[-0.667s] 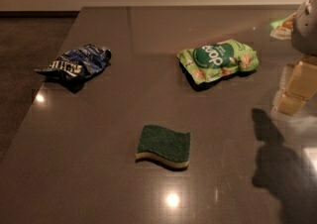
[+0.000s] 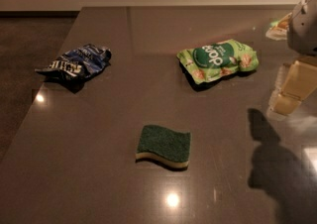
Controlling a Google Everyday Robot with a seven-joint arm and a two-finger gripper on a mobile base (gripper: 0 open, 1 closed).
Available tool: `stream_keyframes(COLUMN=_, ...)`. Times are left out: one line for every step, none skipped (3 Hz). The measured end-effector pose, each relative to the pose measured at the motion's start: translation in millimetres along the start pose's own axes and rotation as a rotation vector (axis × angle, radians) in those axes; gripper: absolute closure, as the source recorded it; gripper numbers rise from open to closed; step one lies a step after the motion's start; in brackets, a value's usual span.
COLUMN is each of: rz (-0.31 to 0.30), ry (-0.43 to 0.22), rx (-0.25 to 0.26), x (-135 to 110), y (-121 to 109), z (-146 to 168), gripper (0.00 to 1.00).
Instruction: Move sponge near blue chip bag
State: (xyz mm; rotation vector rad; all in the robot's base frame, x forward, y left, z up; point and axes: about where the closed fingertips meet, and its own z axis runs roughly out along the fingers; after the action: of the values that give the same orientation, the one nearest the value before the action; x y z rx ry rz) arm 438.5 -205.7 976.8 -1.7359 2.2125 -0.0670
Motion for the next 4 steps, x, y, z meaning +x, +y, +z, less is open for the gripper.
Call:
stream_keyframes(rz=-0.015, ry=-0.037, rx=-0.028, x=-16, y=7, z=7, gripper=0.0)
stream_keyframes(rz=-0.035, ry=-0.075, rx=-0.06, x=-35, y=19, z=19, gripper=0.0)
stream_keyframes(rz=-0.055, ry=-0.103, rx=-0.092, x=-50, y=30, z=30, gripper=0.0)
stream_keyframes(rz=-0.079, ry=-0.133, rx=-0.124, x=-65, y=42, z=39, gripper=0.0)
